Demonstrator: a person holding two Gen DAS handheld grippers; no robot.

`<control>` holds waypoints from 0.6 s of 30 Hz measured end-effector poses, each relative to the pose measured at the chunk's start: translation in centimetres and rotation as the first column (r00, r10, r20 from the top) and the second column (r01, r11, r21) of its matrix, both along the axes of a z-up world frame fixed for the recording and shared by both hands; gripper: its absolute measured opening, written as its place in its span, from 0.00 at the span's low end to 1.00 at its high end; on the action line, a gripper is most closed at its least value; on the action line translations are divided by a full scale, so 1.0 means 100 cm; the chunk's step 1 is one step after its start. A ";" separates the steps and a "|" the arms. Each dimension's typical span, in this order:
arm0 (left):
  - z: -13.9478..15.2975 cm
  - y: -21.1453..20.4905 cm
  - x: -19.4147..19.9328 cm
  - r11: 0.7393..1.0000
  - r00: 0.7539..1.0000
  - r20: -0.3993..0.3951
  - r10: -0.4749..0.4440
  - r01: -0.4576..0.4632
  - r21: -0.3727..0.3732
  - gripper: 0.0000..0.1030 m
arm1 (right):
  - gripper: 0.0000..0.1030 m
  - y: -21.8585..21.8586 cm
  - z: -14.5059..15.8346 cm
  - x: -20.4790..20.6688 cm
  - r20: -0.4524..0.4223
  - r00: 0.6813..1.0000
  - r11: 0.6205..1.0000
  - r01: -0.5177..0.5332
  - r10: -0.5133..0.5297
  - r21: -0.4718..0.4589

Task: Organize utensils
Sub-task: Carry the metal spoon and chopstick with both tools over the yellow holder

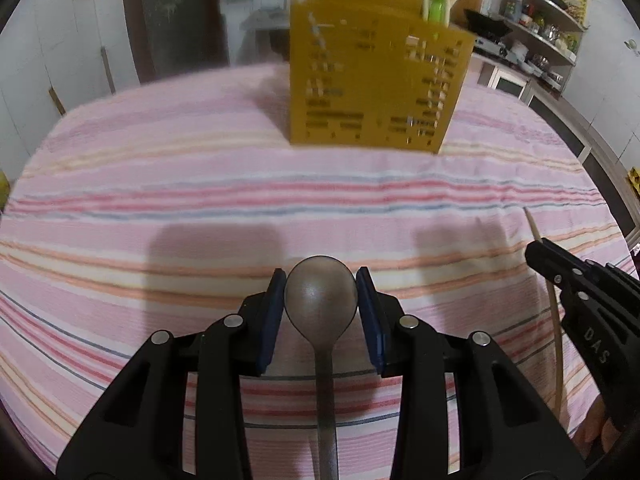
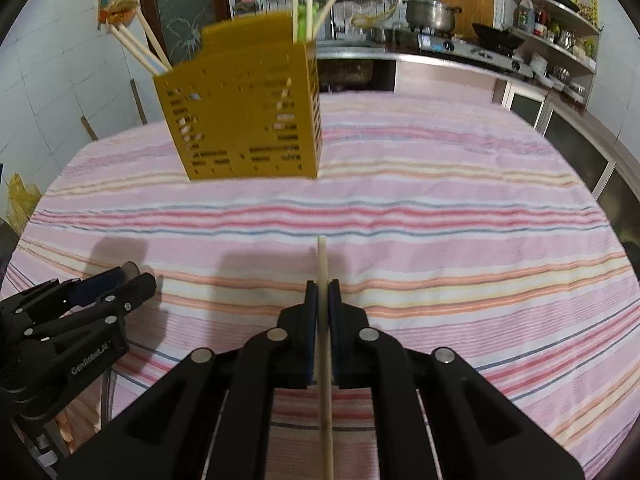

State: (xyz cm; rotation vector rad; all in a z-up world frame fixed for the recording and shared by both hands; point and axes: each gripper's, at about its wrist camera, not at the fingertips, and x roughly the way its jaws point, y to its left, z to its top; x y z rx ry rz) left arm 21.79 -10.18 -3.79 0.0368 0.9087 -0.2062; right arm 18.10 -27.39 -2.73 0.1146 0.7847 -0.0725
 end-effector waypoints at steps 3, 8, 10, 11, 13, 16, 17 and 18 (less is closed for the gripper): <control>0.018 0.004 -0.009 1.000 0.997 0.072 -0.004 0.004 0.001 0.34 | 0.06 -0.001 0.011 -0.007 0.053 0.998 1.000 0.017 -0.018 0.007; 0.048 0.009 -0.029 1.000 0.972 0.233 -0.009 0.008 0.006 0.34 | 0.06 0.003 0.032 -0.026 0.174 0.984 0.999 0.050 -0.047 -0.009; 0.058 0.013 -0.036 1.000 0.960 0.280 -0.013 0.016 -0.007 0.34 | 0.06 0.008 0.039 -0.035 0.225 0.973 0.998 0.055 -0.049 -0.020; 0.062 0.014 -0.039 1.000 0.955 0.297 -0.014 0.018 -0.010 0.34 | 0.06 0.010 0.042 -0.038 0.243 0.969 0.998 0.060 -0.051 -0.028; 0.070 0.016 -0.046 1.000 0.941 0.338 -0.019 0.026 -0.016 0.34 | 0.06 0.014 0.047 -0.047 0.285 0.957 0.997 0.073 -0.059 -0.039; 0.079 0.020 -0.057 1.000 0.919 0.393 -0.018 0.026 -0.015 0.34 | 0.06 0.016 0.052 -0.057 0.330 0.941 0.995 0.089 -0.073 -0.034; 0.081 0.020 -0.059 0.999 0.916 0.402 -0.020 0.030 -0.018 0.34 | 0.06 0.017 0.053 -0.060 0.346 0.935 0.995 0.094 -0.076 -0.034; 0.083 0.021 -0.062 0.999 0.912 0.410 -0.024 0.036 -0.021 0.34 | 0.06 0.019 0.055 -0.063 0.357 0.931 0.994 0.099 -0.080 -0.036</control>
